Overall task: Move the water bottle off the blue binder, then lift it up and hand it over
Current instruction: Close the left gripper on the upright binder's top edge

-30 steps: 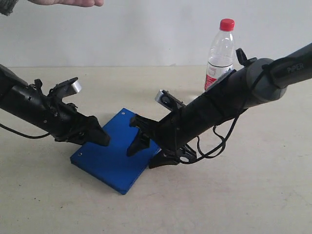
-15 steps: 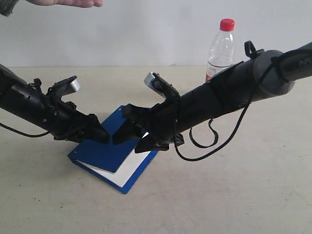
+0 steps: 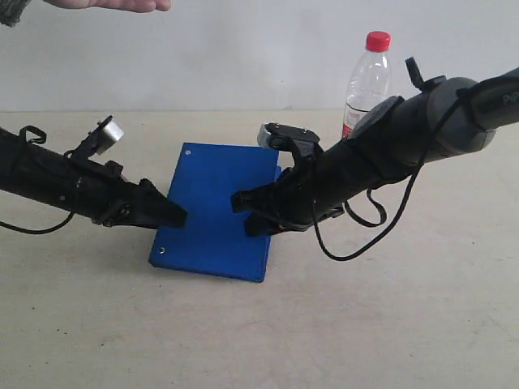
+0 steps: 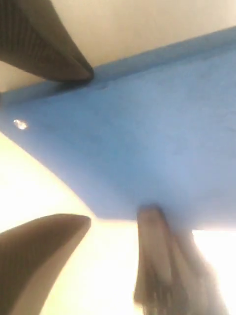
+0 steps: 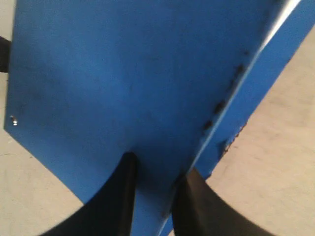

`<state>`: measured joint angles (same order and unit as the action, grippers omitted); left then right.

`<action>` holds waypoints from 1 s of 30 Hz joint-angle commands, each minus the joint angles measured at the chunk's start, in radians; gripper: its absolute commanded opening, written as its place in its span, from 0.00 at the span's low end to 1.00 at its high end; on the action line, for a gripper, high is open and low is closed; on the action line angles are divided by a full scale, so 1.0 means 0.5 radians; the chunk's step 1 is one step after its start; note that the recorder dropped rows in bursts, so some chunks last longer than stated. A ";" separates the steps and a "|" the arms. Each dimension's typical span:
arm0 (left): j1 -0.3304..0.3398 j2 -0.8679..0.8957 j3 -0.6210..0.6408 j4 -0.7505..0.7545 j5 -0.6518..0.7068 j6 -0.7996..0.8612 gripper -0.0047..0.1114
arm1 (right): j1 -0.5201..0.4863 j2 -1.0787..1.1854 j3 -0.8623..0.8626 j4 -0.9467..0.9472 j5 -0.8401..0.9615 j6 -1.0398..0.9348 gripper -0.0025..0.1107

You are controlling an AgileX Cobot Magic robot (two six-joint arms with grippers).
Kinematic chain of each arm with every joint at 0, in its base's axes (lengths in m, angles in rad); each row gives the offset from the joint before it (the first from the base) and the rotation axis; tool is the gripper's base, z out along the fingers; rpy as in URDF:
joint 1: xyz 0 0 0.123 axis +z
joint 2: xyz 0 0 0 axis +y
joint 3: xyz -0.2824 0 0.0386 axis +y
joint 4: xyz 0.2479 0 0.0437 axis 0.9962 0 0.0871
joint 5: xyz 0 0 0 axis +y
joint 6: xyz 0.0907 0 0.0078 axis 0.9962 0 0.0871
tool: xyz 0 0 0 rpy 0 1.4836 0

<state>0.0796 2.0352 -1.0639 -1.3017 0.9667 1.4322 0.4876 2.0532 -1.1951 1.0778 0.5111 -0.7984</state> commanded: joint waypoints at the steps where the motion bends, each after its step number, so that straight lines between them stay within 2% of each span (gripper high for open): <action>1: -0.029 -0.023 -0.014 -0.400 0.509 0.203 0.63 | 0.038 0.018 -0.007 -0.226 0.026 0.002 0.02; 5: -0.029 0.050 -0.014 -0.423 0.509 0.325 0.63 | 0.038 0.018 -0.007 -0.265 0.057 -0.253 0.02; 8: -0.029 0.123 -0.014 -0.458 0.509 0.378 0.63 | 0.038 0.018 -0.007 -0.343 0.094 -0.295 0.02; 11: 0.019 0.129 -0.014 -0.443 0.220 0.225 0.63 | 0.038 0.002 -0.007 -0.351 0.121 -0.292 0.02; 14: 0.114 0.099 -0.014 -0.537 0.166 0.218 0.63 | 0.038 -0.047 -0.007 -0.348 0.124 -0.333 0.02; 20: 0.347 -0.005 -0.014 -0.799 0.166 0.518 0.63 | 0.038 -0.213 -0.007 -0.459 0.167 -0.639 0.02; 23: 0.378 0.020 -0.014 -0.716 0.322 0.643 0.63 | 0.042 -0.258 -0.007 -0.656 0.227 -0.655 0.02; 24: 0.375 0.058 -0.014 -0.717 0.478 0.745 0.63 | 0.042 -0.259 -0.007 -0.733 0.244 -0.660 0.02; 28: 0.375 0.123 -0.014 -0.687 0.509 0.827 0.63 | 0.042 -0.259 -0.007 -0.817 0.232 -0.671 0.02; 30: 0.375 0.123 -0.014 -0.600 0.509 0.818 0.59 | 0.042 -0.259 -0.007 -0.826 0.213 -0.671 0.02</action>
<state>0.2699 2.0932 -1.0702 -1.6414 1.2151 1.8311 0.5077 1.9316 -1.2051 0.7096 0.6208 -1.1160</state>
